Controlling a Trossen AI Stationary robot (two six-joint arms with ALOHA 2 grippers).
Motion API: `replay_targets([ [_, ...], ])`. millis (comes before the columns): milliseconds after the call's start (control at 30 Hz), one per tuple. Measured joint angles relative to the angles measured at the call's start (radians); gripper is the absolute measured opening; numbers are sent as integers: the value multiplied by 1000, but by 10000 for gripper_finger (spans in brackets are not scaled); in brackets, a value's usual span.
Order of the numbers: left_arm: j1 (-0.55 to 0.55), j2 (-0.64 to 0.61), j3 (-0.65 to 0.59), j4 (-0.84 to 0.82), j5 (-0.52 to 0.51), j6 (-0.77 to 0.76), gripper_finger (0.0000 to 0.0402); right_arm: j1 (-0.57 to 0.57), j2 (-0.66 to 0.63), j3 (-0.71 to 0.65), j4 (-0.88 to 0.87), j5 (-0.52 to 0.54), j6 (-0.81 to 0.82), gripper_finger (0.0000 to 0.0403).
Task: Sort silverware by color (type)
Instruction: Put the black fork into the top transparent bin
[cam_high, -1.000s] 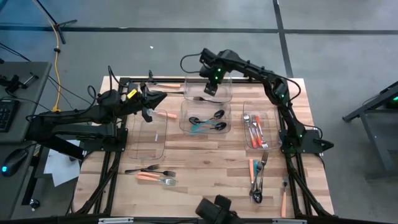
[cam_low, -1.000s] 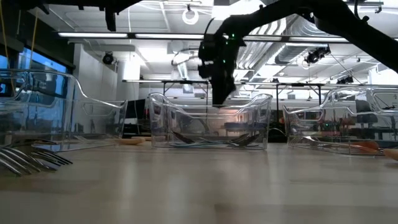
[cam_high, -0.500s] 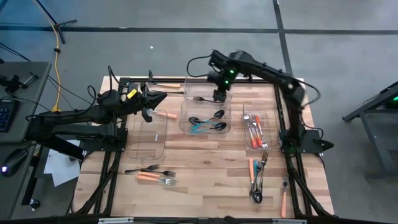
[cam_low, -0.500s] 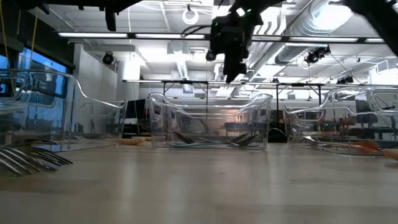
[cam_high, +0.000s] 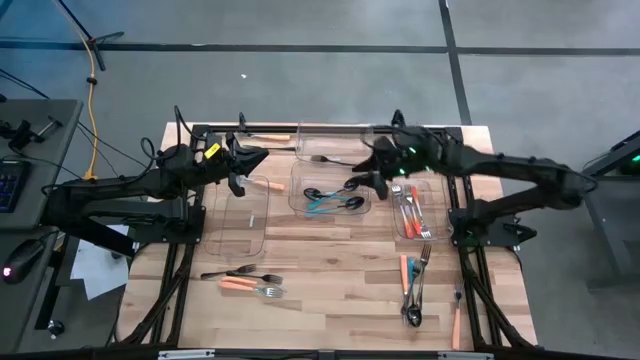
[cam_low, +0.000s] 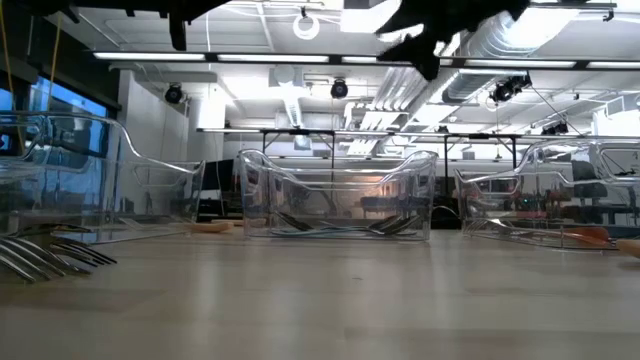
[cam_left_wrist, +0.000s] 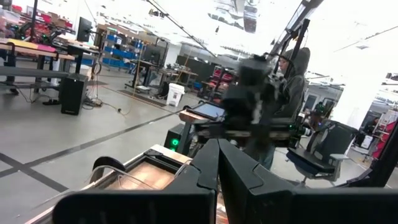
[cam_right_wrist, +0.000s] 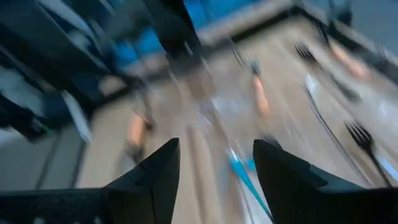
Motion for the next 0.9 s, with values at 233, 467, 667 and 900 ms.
replay_targets([
  [233,0,0,0,-27,5,23,0,109,-134,-236,350,60,8,188],
  [467,0,0,0,-28,5,25,0,132,-140,-288,375,60,-12,188],
  [667,0,0,0,-29,5,25,0,132,-140,-288,404,61,-12,188],
  [900,0,0,0,-29,6,26,0,131,-140,-288,404,68,14,188],
])
